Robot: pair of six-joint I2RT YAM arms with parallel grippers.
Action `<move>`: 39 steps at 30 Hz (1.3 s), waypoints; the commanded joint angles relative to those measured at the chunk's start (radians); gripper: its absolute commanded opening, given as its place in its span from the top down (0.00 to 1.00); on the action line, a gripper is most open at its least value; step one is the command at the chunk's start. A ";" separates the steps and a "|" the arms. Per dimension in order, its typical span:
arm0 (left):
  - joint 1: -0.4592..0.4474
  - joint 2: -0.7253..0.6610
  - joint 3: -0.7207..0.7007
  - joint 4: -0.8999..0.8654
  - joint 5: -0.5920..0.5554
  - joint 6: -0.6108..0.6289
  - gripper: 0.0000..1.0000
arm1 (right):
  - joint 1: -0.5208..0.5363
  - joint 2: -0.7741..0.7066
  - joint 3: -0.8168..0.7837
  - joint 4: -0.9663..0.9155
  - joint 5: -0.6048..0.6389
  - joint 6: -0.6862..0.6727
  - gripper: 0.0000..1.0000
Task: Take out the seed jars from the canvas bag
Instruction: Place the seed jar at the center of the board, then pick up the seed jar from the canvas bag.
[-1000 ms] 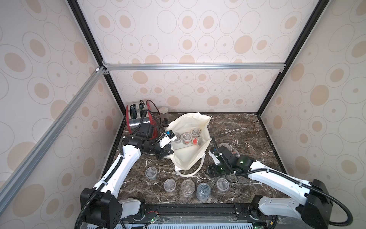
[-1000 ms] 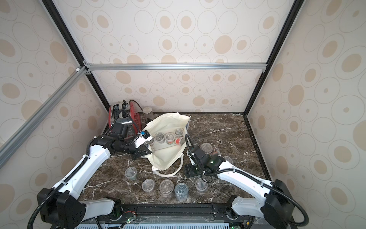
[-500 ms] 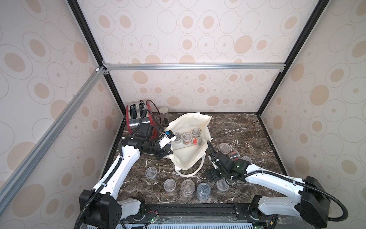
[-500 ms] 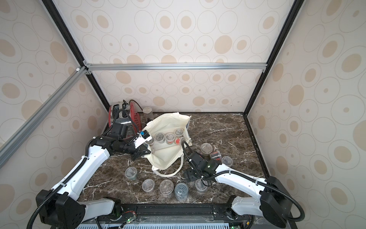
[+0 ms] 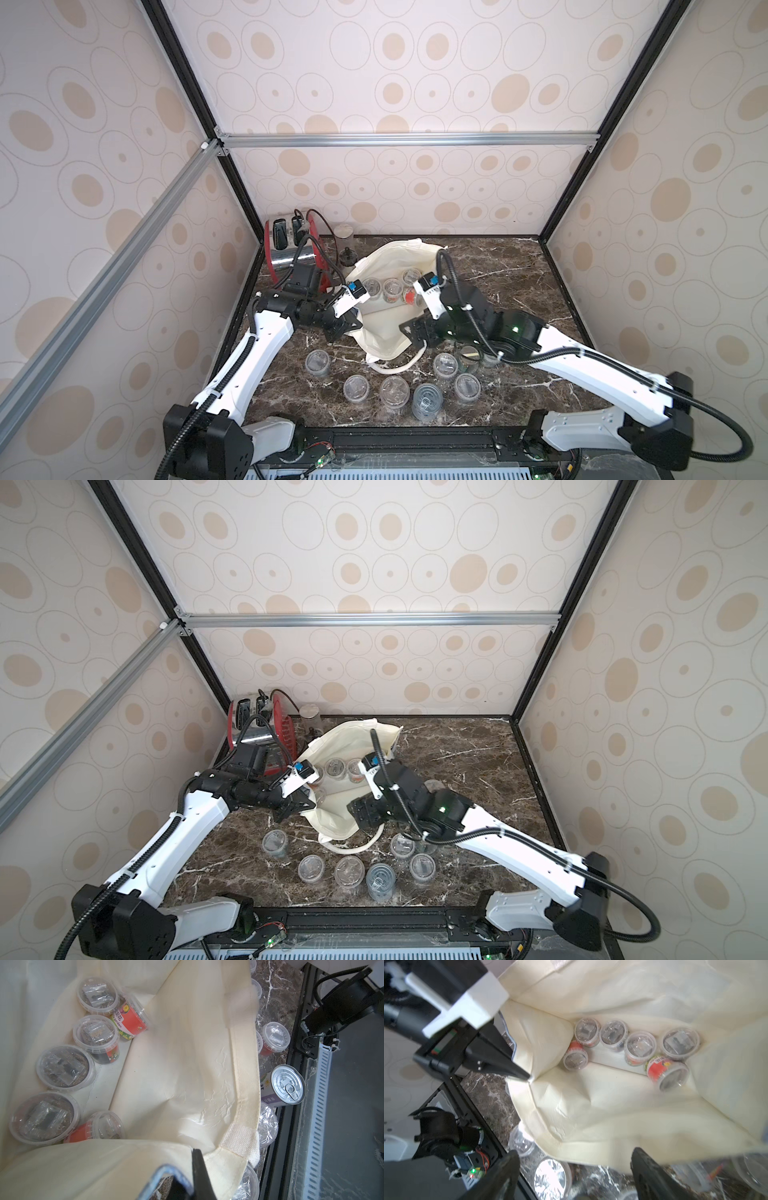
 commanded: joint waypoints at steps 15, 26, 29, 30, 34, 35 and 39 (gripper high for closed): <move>-0.001 0.003 -0.011 -0.064 0.150 0.136 1.00 | -0.162 0.537 0.216 -0.058 0.191 0.225 0.07; -0.006 -0.010 -0.053 -0.084 0.246 0.179 1.00 | -0.228 0.649 0.332 -0.189 0.205 0.063 0.00; -0.006 -0.015 -0.056 -0.080 0.233 0.164 1.00 | -0.232 0.663 0.314 -0.158 0.125 0.058 0.00; -0.006 -0.017 -0.057 -0.083 0.232 0.172 1.00 | -0.232 0.659 0.305 -0.134 0.087 0.048 0.01; -0.006 -0.015 -0.059 -0.067 0.222 0.155 1.00 | -0.232 0.636 0.267 -0.044 -0.014 0.043 0.02; -0.006 -0.016 -0.058 -0.067 0.219 0.152 1.00 | -0.232 0.631 0.257 -0.016 -0.049 0.031 0.02; -0.006 -0.017 -0.059 -0.071 0.219 0.165 1.00 | -0.231 0.625 0.249 0.069 -0.273 -0.049 0.04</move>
